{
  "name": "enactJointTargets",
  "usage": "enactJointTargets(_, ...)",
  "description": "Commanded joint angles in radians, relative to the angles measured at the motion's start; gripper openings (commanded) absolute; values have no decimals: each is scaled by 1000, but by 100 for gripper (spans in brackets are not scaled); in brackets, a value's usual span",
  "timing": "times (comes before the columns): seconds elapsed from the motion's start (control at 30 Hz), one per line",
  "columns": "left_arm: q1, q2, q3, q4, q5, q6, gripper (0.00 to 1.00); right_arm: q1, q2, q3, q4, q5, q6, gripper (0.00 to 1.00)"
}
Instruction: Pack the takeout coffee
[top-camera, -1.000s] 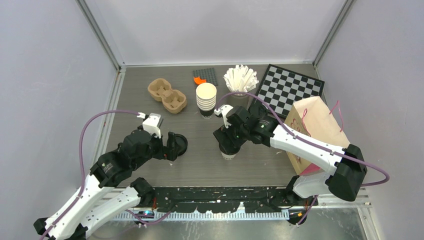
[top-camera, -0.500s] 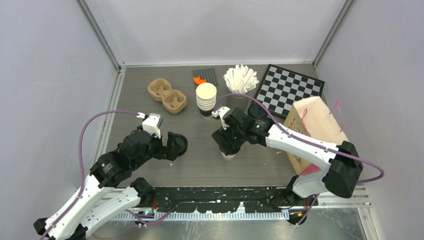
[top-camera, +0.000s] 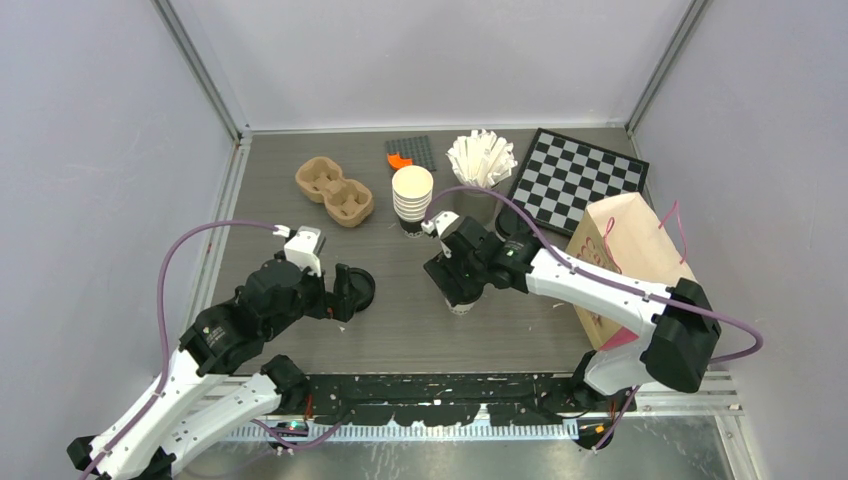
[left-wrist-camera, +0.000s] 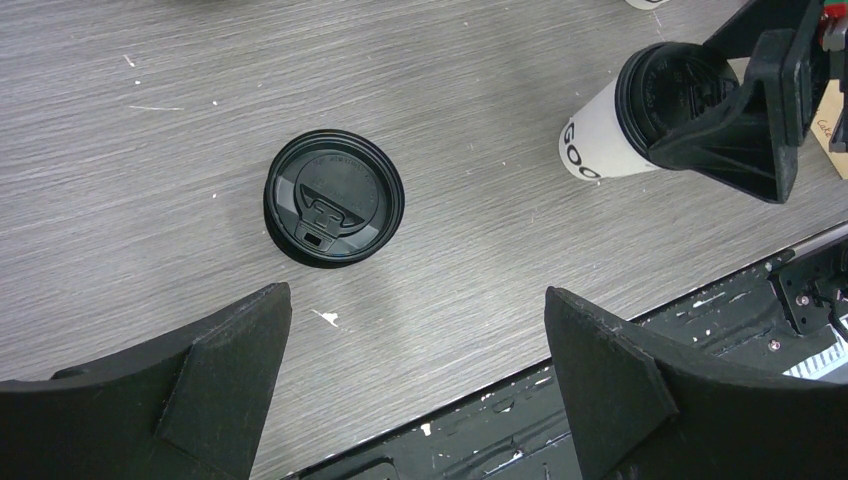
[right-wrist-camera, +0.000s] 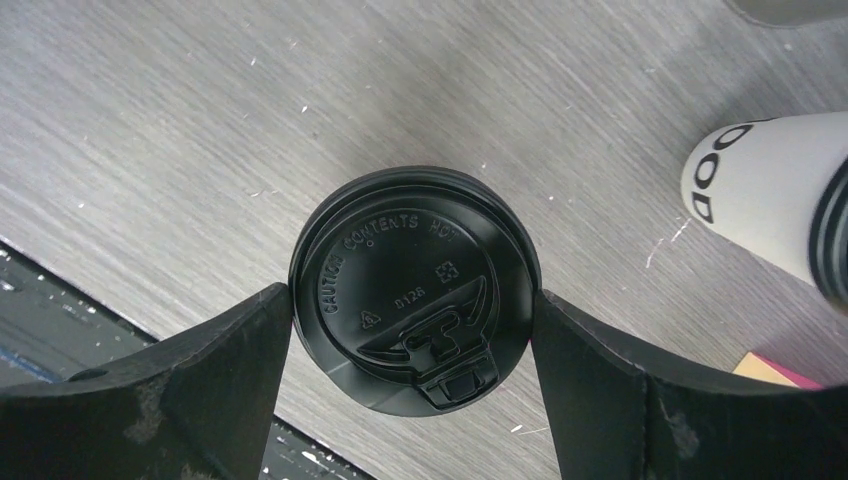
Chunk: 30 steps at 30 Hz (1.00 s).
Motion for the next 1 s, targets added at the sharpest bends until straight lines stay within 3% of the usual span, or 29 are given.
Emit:
enactJointTargets(0.0, -4, -7, 4, 7, -15, 14, 100, -27, 20, 61, 23, 81, 4, 86)
enactJointTargets(0.47, -4, -7, 4, 7, -9, 17, 100, -233, 150, 195, 138, 73, -16, 85)
enactJointTargets(0.97, -4, -10, 4, 7, -10, 18, 100, -307, 248, 243, 164, 51, -21, 85)
